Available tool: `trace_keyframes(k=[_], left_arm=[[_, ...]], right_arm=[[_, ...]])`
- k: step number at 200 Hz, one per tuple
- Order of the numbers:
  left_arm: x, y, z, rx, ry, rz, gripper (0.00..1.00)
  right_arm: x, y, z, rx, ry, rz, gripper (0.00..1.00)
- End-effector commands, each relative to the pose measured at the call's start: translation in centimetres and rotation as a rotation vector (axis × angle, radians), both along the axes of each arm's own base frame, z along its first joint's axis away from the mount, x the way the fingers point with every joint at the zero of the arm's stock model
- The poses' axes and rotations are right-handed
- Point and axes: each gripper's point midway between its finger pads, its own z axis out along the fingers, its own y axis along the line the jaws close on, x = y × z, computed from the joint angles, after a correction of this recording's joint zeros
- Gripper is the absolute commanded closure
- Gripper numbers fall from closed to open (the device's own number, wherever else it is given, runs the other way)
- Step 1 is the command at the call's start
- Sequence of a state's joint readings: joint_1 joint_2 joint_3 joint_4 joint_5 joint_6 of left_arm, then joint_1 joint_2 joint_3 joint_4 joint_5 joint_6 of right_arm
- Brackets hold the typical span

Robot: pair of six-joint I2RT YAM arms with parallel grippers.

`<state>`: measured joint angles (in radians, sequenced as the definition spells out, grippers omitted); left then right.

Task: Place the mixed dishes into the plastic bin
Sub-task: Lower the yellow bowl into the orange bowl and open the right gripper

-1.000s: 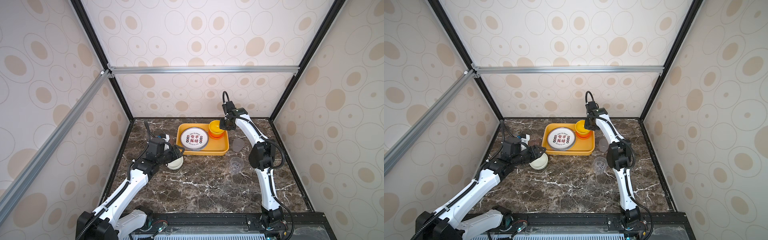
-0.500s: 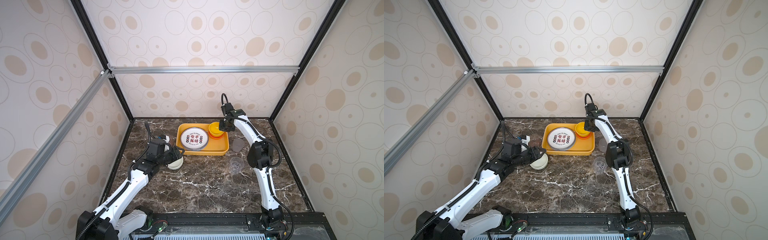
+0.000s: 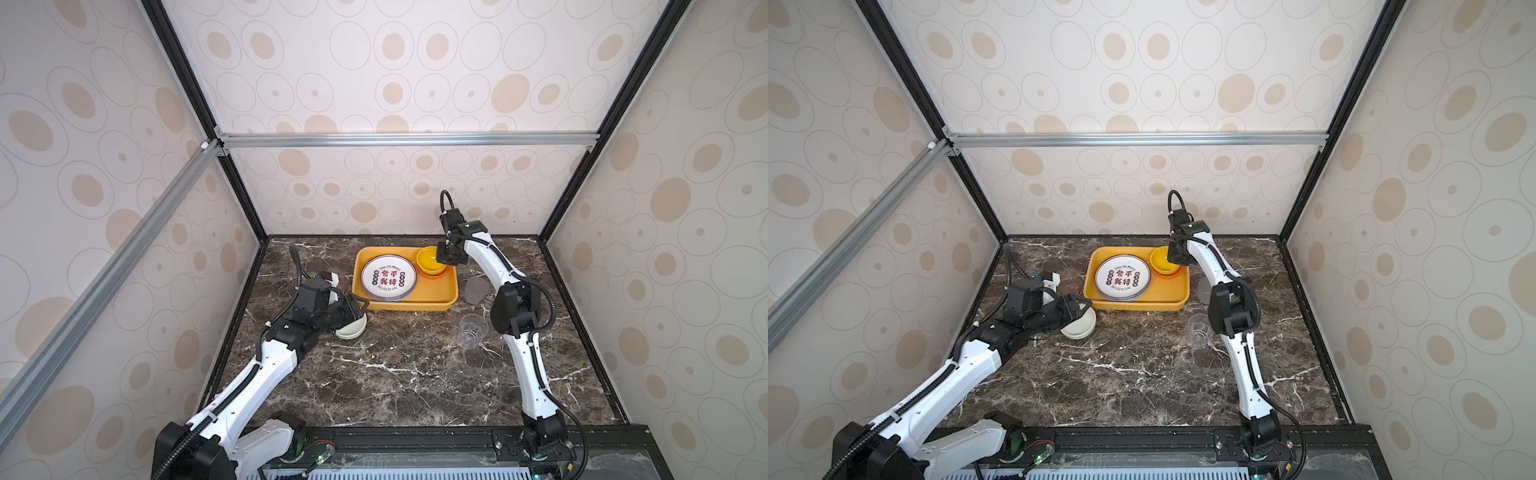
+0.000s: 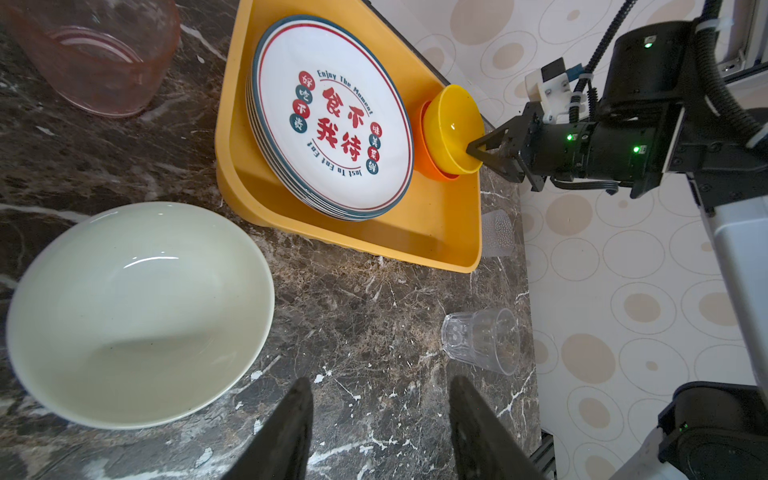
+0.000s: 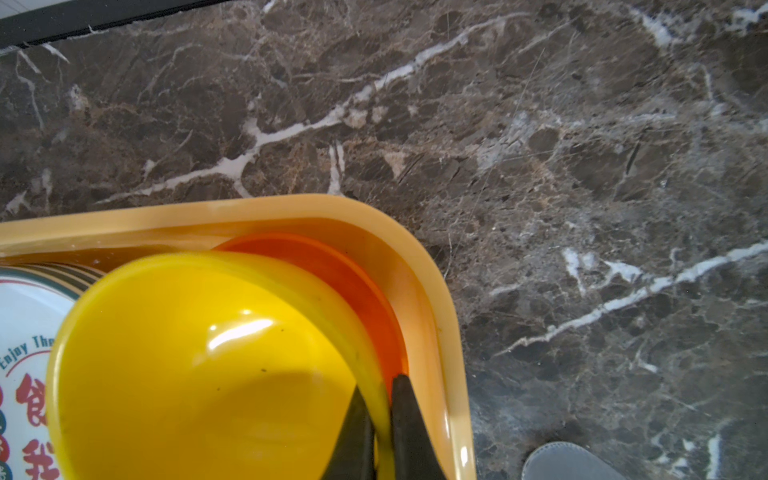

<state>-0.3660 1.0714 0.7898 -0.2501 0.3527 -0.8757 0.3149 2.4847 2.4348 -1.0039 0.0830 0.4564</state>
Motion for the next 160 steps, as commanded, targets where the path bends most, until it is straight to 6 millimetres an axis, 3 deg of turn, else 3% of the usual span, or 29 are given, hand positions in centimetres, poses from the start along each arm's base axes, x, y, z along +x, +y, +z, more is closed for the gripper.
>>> trace_keyframes(k=[1,47,99,138,160], left_arm=[[0.0,0.0,0.4,-0.005,-0.009,0.009,0.47],[0.1,0.1,0.3,-0.003,-0.011,0.011,0.48],[0.0,1.2,-0.4,0.05,0.007,0.059,0.46],[-0.1,3.8,-1.9,0.171,0.047,0.139,0.43],[-0.3,5.4,-3.0,0.23,0.074,0.179,0.42]], right_arm=[[0.4,-0.2,0.5,0.001,-0.015,-0.019,0.85],[0.2,-0.3,0.8,-0.005,-0.013,-0.018,0.8],[-0.9,-0.8,5.0,-0.007,-0.054,-0.009,0.75],[-3.5,-0.6,9.3,0.013,-0.102,0.029,0.72],[-6.3,0.3,10.3,0.056,-0.102,0.077,0.72]])
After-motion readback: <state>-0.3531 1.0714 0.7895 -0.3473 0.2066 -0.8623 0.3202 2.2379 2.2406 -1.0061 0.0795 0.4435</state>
